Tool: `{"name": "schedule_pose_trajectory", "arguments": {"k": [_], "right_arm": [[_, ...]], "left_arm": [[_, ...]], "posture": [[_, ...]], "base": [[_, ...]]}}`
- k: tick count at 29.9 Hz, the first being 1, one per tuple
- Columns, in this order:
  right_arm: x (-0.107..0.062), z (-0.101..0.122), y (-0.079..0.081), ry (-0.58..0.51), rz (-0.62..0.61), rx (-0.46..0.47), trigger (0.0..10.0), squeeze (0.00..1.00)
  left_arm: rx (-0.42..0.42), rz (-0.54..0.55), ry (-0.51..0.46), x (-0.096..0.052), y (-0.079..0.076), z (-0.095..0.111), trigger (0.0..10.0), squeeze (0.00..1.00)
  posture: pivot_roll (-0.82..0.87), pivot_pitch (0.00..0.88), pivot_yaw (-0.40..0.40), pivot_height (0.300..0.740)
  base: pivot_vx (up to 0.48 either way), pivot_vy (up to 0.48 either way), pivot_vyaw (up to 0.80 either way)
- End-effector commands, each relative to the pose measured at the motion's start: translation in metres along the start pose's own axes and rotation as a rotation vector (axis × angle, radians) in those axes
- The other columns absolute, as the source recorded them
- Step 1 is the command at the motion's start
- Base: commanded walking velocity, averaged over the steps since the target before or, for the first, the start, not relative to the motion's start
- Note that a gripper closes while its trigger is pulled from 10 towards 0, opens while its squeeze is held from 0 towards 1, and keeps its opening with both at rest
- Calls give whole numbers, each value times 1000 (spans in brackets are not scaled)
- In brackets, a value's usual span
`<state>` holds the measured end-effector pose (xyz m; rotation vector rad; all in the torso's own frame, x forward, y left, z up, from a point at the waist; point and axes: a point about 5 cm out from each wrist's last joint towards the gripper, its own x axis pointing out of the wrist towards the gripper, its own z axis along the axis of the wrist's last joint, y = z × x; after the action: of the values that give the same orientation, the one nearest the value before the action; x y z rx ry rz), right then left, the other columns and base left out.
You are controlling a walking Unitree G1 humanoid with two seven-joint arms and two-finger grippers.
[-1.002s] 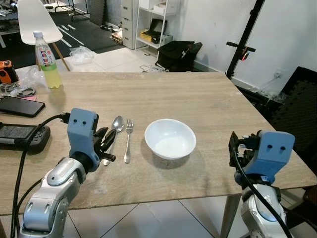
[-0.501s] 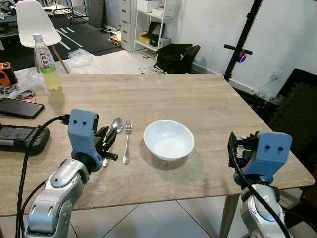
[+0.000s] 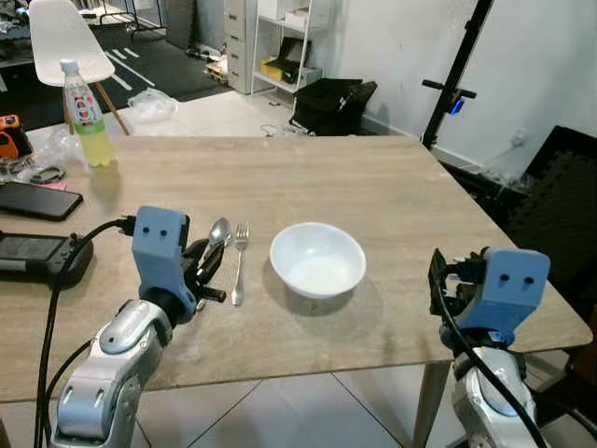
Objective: Setting the table
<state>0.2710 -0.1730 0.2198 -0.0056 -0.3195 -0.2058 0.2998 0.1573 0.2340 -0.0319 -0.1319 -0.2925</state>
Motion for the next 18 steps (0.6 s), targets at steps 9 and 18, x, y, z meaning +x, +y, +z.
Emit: {"name": "schedule_pose_trajectory", "arguments": {"k": [9, 18], "right_arm": [[-2, -5, -3, 15, -12, -15, 10000, 0], [-3, -5, -3, 16, -15, -16, 10000, 0]], "left_arm": [[0, -2, 10, 0, -1, -3, 10000, 0], [0, -3, 15, 0, -2, -4, 10000, 0]], "posture": [[79, 80, -20, 740], [77, 81, -19, 740]], "base": [[-410, 0, 0], [-430, 0, 0]]}}
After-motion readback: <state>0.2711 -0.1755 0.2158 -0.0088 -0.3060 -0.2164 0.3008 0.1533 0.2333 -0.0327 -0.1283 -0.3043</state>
